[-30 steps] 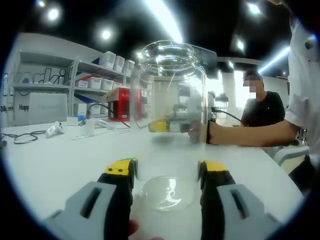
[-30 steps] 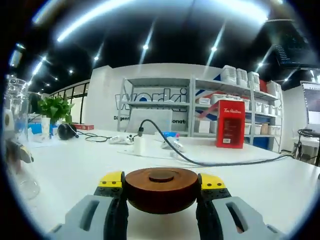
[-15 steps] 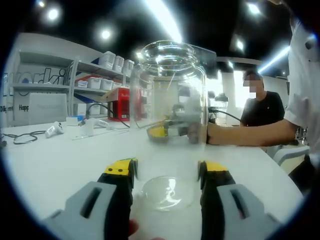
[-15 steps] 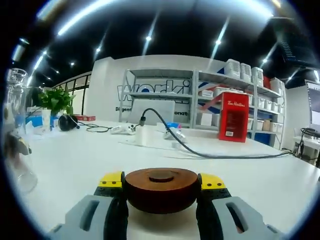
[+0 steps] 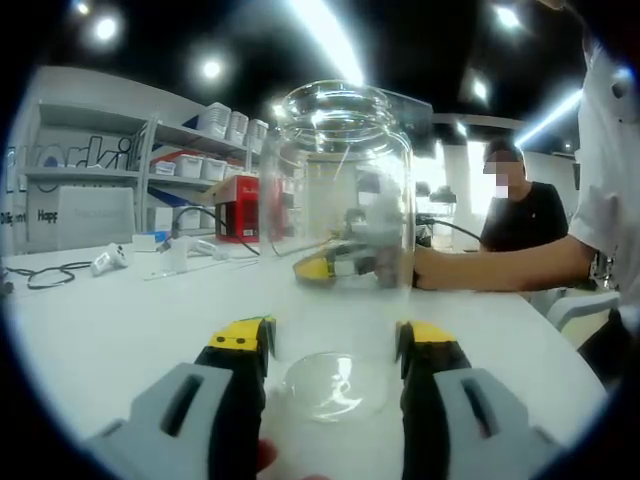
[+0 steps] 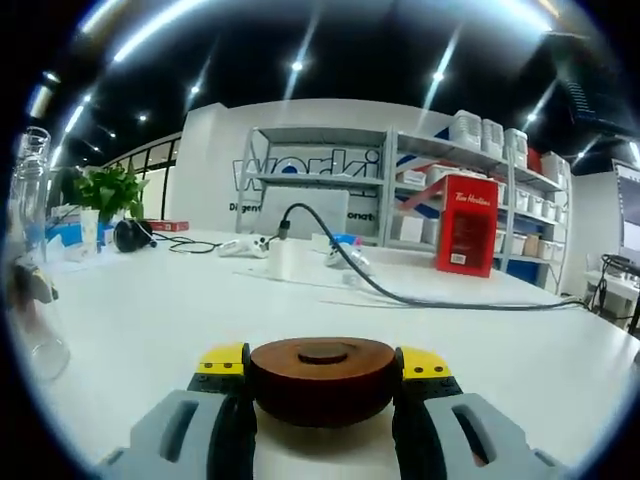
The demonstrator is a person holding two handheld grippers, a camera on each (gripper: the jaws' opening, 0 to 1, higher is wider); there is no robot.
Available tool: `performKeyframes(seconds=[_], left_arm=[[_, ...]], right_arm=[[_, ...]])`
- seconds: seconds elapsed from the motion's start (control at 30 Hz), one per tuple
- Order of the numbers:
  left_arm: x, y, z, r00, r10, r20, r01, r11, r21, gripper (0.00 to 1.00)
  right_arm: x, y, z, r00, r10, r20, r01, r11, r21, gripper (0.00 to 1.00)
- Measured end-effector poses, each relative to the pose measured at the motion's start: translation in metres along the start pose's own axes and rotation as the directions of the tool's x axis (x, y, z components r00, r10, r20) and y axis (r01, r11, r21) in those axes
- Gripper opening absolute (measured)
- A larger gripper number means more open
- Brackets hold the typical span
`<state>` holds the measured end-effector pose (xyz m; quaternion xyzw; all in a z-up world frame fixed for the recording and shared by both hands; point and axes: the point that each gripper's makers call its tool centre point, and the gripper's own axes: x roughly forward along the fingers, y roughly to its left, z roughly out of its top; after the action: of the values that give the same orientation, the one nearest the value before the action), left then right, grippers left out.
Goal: Clamp the coffee can twist off the lid put the lid on the table pick up the lid cover the can tighten the lid
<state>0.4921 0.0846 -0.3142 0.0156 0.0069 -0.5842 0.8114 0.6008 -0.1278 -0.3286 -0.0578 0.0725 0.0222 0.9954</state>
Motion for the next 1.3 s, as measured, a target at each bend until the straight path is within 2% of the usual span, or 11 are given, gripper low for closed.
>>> performKeyframes(seconds=[0.27,0.57,0.73,0.83,0.93,0.97,1.3], left_arm=[[0.0,-0.001,0.0,1.0,0.001,-0.001,-0.001,1.0,0.0,0.43],[0.0,-0.001,0.0,1.0,0.002,0.0,-0.002,1.0,-0.001,0.43],[0.0,-0.002,0.0,1.0,0.002,0.0,-0.002,1.0,-0.001,0.43],[0.0,-0.001,0.0,1.0,0.002,0.0,-0.002,1.0,-0.002,0.43],[0.0,-0.001,0.0,1.0,0.002,0.0,-0.002,1.0,-0.002,0.43],[0.0,-0.001,0.0,1.0,0.002,0.001,-0.002,1.0,-0.002,0.43],[-0.001,0.0,0.0,1.0,0.003,0.002,-0.003,1.0,-0.005,0.43]], right_arm=[[0.0,0.0,-0.004,1.0,-0.006,-0.021,0.006,1.0,0.002,0.48],[0.001,0.0,-0.017,0.997,-0.01,-0.077,0.01,1.0,-0.002,0.48],[0.002,0.0,-0.018,0.997,-0.009,-0.082,0.01,1.0,0.013,0.48],[0.003,-0.001,-0.019,0.996,-0.01,-0.087,0.012,0.999,0.031,0.48],[0.003,-0.002,-0.023,0.994,-0.014,-0.109,0.025,0.995,0.099,0.49],[0.003,-0.002,-0.022,0.995,-0.015,-0.102,0.023,0.997,0.074,0.49],[0.003,0.003,-0.022,0.994,-0.013,-0.106,0.016,0.999,0.031,0.5]])
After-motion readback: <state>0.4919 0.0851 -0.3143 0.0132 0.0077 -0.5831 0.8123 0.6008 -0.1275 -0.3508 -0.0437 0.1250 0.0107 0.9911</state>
